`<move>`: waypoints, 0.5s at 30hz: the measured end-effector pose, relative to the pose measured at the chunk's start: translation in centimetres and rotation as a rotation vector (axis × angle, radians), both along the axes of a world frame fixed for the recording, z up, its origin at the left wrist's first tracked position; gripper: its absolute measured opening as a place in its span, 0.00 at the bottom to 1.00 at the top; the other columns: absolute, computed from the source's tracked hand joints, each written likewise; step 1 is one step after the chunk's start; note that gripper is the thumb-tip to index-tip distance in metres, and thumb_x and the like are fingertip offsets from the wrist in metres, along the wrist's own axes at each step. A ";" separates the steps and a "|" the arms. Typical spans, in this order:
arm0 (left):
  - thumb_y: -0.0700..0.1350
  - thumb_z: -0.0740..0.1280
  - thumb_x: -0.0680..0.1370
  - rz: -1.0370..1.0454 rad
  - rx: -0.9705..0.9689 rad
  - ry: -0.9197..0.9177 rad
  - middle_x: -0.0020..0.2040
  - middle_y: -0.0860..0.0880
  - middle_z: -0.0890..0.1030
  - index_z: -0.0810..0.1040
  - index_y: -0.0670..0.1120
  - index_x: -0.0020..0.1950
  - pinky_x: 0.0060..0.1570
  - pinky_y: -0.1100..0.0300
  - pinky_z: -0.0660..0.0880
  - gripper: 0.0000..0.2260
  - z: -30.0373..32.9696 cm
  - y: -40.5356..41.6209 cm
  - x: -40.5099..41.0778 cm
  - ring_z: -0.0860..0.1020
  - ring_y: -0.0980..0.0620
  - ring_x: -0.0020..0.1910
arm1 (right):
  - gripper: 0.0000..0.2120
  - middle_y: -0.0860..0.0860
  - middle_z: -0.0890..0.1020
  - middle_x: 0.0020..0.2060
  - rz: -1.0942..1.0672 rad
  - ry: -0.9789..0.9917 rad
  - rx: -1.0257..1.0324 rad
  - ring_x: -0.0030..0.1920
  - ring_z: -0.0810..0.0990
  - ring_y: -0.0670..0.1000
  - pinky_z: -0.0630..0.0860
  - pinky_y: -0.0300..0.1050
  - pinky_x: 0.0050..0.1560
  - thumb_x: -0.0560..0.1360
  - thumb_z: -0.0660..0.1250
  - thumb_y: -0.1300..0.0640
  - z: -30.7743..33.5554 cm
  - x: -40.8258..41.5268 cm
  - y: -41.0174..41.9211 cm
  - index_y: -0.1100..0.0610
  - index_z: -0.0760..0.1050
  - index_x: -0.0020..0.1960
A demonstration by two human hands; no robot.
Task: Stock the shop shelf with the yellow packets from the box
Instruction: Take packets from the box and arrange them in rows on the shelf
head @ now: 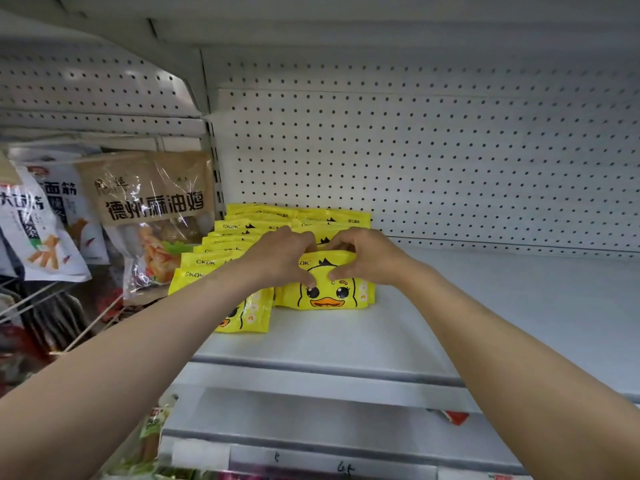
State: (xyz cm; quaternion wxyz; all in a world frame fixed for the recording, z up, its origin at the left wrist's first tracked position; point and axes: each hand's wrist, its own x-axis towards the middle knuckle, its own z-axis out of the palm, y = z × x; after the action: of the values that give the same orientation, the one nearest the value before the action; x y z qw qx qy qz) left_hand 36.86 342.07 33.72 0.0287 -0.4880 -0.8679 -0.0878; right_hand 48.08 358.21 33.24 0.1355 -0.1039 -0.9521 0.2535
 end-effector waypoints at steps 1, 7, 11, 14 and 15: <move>0.59 0.76 0.66 0.006 -0.001 0.012 0.53 0.47 0.73 0.72 0.52 0.63 0.49 0.54 0.69 0.29 0.0 0.1 0.0 0.70 0.45 0.58 | 0.27 0.46 0.80 0.51 -0.008 0.001 0.052 0.52 0.77 0.46 0.73 0.39 0.50 0.64 0.82 0.51 0.0 0.2 0.2 0.49 0.79 0.60; 0.59 0.75 0.68 0.055 -0.009 0.151 0.61 0.48 0.74 0.71 0.51 0.67 0.58 0.52 0.67 0.30 -0.5 0.8 0.1 0.66 0.45 0.65 | 0.30 0.50 0.75 0.56 -0.107 -0.005 0.255 0.61 0.72 0.52 0.72 0.46 0.57 0.66 0.78 0.45 -1.3 1.1 0.6 0.48 0.75 0.66; 0.58 0.75 0.68 0.124 0.034 0.162 0.61 0.47 0.72 0.71 0.50 0.66 0.61 0.50 0.67 0.30 -0.9 0.5 0.8 0.66 0.44 0.65 | 0.33 0.52 0.72 0.63 -0.184 0.050 0.417 0.66 0.67 0.55 0.70 0.50 0.62 0.69 0.75 0.44 -2.0 1.7 -0.7 0.52 0.70 0.70; 0.57 0.76 0.68 0.189 0.060 0.174 0.63 0.46 0.72 0.69 0.48 0.68 0.62 0.50 0.67 0.33 -1.0 0.3 1.9 0.67 0.44 0.66 | 0.33 0.52 0.71 0.67 -0.216 0.051 0.504 0.69 0.66 0.55 0.67 0.50 0.64 0.71 0.74 0.44 -1.9 2.1 -1.7 0.53 0.68 0.71; 0.57 0.76 0.68 0.210 0.068 0.182 0.64 0.45 0.72 0.69 0.47 0.69 0.63 0.50 0.67 0.34 -1.0 0.1 2.4 0.67 0.43 0.67 | 0.32 0.52 0.71 0.67 -0.222 0.045 0.522 0.70 0.66 0.55 0.67 0.50 0.65 0.71 0.73 0.44 -1.7 2.4 -2.0 0.53 0.68 0.71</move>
State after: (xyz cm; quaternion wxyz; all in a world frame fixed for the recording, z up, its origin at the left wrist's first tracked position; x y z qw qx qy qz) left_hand 39.23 342.21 32.71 0.1331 -0.3992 -0.9045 -0.0690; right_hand 50.43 356.20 31.49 0.2056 -0.1633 -0.9648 -0.0145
